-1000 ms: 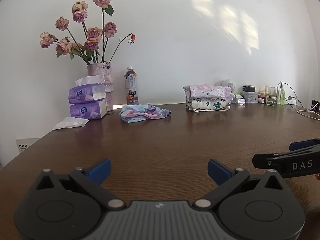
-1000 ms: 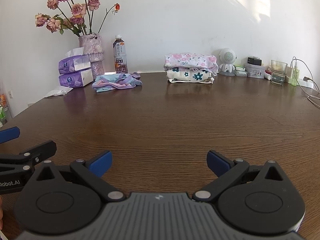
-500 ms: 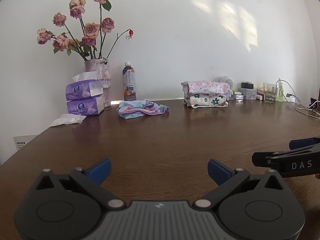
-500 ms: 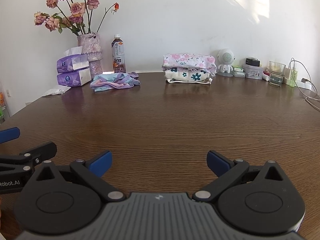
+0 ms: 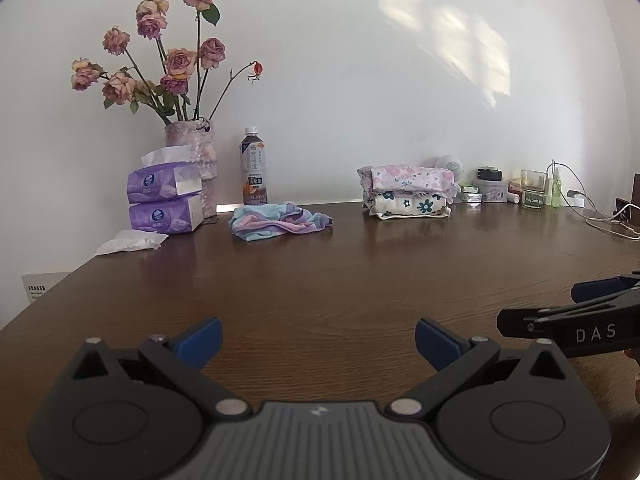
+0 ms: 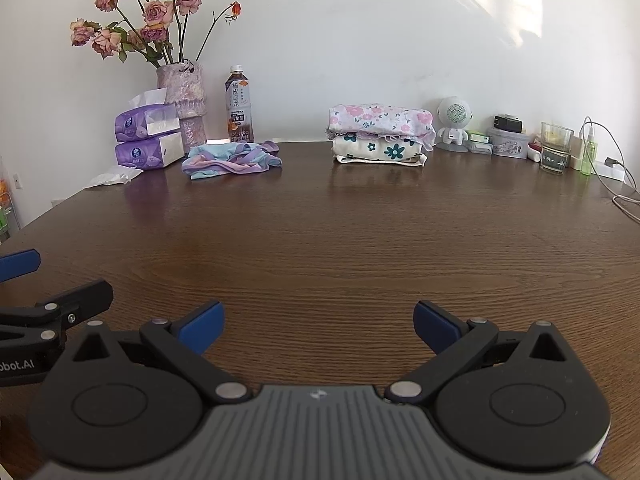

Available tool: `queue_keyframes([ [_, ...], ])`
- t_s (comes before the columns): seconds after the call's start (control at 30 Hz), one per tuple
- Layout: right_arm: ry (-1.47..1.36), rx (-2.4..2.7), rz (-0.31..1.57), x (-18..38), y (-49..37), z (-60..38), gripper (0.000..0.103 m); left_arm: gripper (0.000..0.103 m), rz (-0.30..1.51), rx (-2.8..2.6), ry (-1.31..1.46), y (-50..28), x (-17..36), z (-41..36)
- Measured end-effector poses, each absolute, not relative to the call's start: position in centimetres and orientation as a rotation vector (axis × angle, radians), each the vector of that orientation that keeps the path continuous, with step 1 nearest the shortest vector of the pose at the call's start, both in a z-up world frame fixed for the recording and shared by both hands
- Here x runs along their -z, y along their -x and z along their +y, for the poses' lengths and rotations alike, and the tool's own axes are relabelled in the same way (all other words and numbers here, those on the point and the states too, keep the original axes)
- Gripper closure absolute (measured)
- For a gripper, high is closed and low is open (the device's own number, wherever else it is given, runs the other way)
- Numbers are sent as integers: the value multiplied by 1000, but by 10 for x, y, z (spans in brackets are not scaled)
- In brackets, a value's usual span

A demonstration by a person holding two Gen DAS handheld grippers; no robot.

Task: Fold clothes

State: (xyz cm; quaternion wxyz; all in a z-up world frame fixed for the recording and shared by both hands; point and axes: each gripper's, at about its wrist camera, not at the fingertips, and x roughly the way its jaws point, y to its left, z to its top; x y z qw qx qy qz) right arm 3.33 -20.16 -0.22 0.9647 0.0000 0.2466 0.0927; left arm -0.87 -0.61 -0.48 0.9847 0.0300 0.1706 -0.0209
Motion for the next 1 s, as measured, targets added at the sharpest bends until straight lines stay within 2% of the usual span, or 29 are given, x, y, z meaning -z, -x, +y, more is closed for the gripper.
queue_keyframes([
  [0.4,37,-208,526,3,-37,-196,0,0,356,39,-37,6,4,-3],
  [0.57,107,-314,625,-5,-52,-194,0,0,394,40,0,4,1,6],
  [0.73,203,-430,631,-69,-81,-196,0,0,533,160,61,-20,-47,41],
  [0.9,284,-467,552,-149,-146,-177,0,0,537,73,-13,-90,-125,55],
  [1.0,252,-466,508,-176,-200,-154,0,0,535,-73,-31,-154,-149,59],
])
